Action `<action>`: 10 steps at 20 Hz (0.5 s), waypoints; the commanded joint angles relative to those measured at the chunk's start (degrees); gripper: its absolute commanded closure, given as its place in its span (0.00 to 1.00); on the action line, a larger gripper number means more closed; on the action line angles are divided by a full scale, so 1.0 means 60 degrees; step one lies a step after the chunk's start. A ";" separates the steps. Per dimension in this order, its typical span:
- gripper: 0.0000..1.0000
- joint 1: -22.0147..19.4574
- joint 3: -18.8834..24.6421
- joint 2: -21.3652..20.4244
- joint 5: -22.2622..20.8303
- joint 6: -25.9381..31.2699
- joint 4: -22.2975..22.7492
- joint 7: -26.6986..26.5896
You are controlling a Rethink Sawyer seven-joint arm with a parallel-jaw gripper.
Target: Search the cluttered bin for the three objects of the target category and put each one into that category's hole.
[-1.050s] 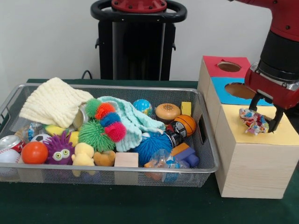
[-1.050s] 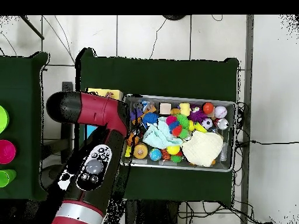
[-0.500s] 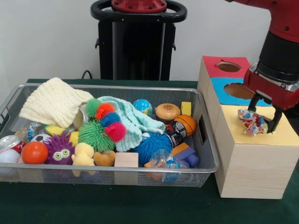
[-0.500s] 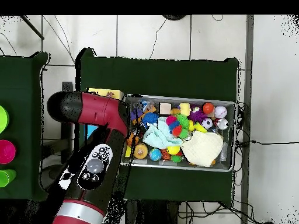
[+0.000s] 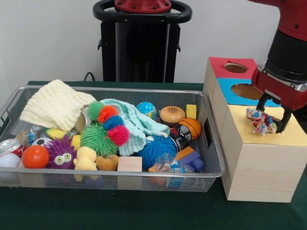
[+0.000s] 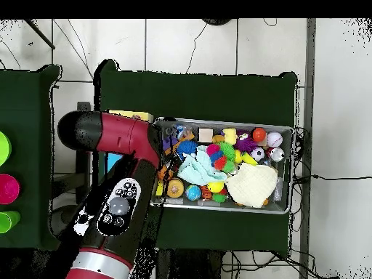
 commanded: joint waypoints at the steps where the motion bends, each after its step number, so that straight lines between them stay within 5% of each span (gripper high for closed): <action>1: 0.00 -0.0563 0.0194 -0.1305 -0.0492 0.2489 -0.0352 0.0758; 10: 0.00 -0.1515 0.1114 -0.1543 -0.0384 0.1763 -0.0205 -0.0413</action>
